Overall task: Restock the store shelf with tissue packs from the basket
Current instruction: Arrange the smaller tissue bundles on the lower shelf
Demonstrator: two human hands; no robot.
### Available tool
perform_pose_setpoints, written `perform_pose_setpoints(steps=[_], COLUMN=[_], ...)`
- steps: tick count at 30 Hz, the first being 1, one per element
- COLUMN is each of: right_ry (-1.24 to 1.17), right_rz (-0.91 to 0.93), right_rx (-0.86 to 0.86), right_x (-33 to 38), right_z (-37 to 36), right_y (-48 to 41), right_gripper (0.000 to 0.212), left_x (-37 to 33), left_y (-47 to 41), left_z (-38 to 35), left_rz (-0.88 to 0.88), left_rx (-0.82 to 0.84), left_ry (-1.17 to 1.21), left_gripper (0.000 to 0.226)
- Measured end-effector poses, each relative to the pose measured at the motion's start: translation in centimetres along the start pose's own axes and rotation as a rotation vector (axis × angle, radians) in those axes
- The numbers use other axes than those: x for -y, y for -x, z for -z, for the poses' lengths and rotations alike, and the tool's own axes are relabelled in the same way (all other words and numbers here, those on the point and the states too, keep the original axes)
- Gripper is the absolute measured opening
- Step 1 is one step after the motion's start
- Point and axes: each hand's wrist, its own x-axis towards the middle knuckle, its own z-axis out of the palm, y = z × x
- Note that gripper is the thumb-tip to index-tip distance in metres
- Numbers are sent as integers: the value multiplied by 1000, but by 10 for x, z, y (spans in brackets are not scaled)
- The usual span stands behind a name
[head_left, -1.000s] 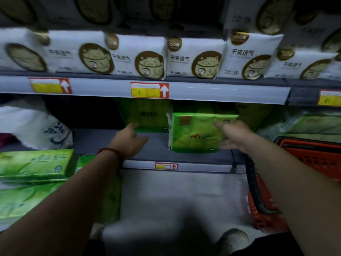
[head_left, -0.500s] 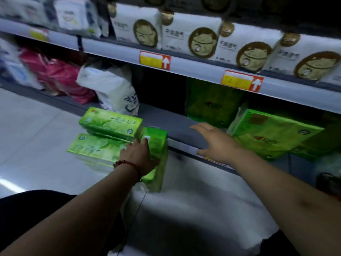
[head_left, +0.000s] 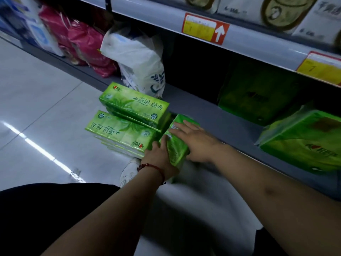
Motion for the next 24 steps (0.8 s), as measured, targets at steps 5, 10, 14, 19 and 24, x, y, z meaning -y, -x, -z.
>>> perform_pose_setpoints(steps=[5, 10, 14, 19, 24], right_ry=[199, 197, 69, -204, -703], right_rz=[-73, -160, -130, -174, -211], right_rx=[113, 90, 36, 18, -190], right_x=[-9, -28, -27, -32, -34], right_z=[-3, -24, -26, -13, 40], right_y=[2, 18, 26, 56, 100], right_gripper=[109, 107, 101, 104, 85], left_x=[16, 18, 22, 25, 21], left_y=[-12, -7, -3, 1, 26], left_z=[6, 1, 0, 27, 82], left_rz=[-97, -160, -128, -231, -326], left_rx=[48, 89, 71, 55, 73], left_ry=[-70, -196, -258, -196, 401], left_gripper=[116, 124, 132, 126, 119])
